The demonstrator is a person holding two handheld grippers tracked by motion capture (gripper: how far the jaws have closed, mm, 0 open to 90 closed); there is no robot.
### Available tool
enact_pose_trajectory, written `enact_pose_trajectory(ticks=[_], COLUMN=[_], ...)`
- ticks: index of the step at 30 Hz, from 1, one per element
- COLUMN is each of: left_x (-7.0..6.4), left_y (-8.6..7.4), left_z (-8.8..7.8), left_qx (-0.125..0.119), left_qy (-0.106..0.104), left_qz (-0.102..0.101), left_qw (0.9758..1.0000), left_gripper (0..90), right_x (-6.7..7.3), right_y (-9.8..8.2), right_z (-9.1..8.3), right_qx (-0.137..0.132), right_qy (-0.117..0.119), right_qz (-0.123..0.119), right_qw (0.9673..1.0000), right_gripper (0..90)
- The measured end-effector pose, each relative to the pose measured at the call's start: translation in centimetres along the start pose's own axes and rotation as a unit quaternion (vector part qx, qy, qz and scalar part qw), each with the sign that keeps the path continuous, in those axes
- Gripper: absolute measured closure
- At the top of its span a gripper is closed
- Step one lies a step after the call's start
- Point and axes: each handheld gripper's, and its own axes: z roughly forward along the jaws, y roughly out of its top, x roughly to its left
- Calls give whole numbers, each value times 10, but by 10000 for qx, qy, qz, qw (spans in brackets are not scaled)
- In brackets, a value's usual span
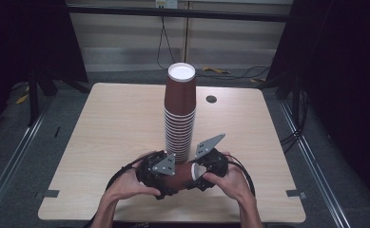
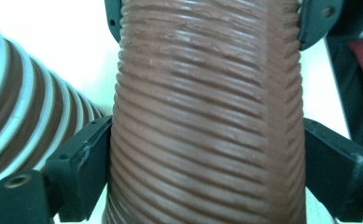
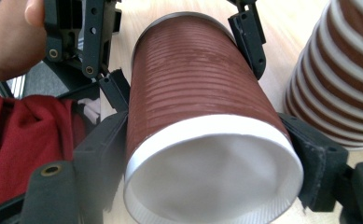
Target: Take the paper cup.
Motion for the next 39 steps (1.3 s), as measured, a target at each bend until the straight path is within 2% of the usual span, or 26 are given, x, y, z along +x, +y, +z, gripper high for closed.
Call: enact_pose_trajectory(ticks=[1, 4, 6, 7, 11, 15, 18, 19, 21, 24, 27, 29, 31, 32, 33, 34, 35, 36, 37, 38, 39], left_x=[1, 2, 3, 1, 3, 3, 6, 6, 6, 5, 4, 2, 2, 4, 5, 6, 6, 6, 7, 7, 7], left_y=[0, -1, -1, -3, -5, -5, -5, -5, -6, -6, -6, -5, -5, -7, -9, -10, -12, -12, -13, -13, -14], left_z=[-1, -1, -1, -1, -3, -5, -11, -12, -14, -17, -22, -24, -25, -27, -28, -30, -31, -31, -34, -36, -37], left_qx=[18, -39, -37, -241, -362, -468, -770, -849, -920, -1005, -1223, -1428, -1479, -1518, -1591, -1708, -1788, -1788, -1881, -1949, -1974], left_qy=[44, 47, -5, -7, -51, 21, -34, 30, -24, 53, 252, 371, 384, 521, 562, 569, 577, 577, 661, 680, 709], left_qz=[55, 24, 47, -83, -120, -165, -284, -272, -305, -299, -480, -533, -553, -634, -683, -805, -894, -894, -956, -988, -990], left_qw=[10000, 10000, 10000, 9997, 9993, 9988, 9966, 9960, 9953, 9945, 9910, 9876, 9867, 9850, 9833, 9804, 9781, 9781, 9752, 9735, 9727], left_gripper=[115, 114, 114, 114, 114, 112, 131, 143, 147, 158, 157, 155, 158, 155, 157, 153, 155, 155, 154, 154, 155], right_x=[0, 0, 0, 1, 2, 2, 1, 1, 1, 1, 0, -2, -2, -3, -3, -3, -5, -5, -6, -7, -8], right_y=[0, 0, 0, 0, -1, -1, -2, -2, -2, -2, -4, -6, -6, -7, -7, -8, -9, -10, -11, -12, -13], right_z=[-1, -1, -1, -2, -2, -4, -3, -3, -4, -6, -5, -5, -5, -5, -6, -6, -7, -7, -7, -7, -7], right_qx=[-18, -40, -42, -56, -93, -156, -105, -90, -153, -168, -174, -270, -332, -324, -340, -375, -354, -407, -451, -449, -491], right_qy=[7, -21, -42, -46, -62, -115, -175, -184, -206, -204, -191, -168, -193, -171, -207, -191, -106, -158, -138, -127, -166], right_qz=[20, 12, 7, 6, -9, -60, -34, -43, -47, -26, 26, 75, 90, 96, 92, 116, 131, 126, 162, 152, 173], right_qw=[10000, 10000, 10000, 10000, 9999, 9998, 9998, 9998, 9997, 9996, 9997, 9995, 9992, 9993, 9992, 9990, 9992, 9990, 9988, 9988, 9985], right_gripper=[228, 227, 227, 227, 228, 227, 227, 227, 227, 226, 225, 224, 224, 224, 224, 224, 224, 224, 224, 224, 224])
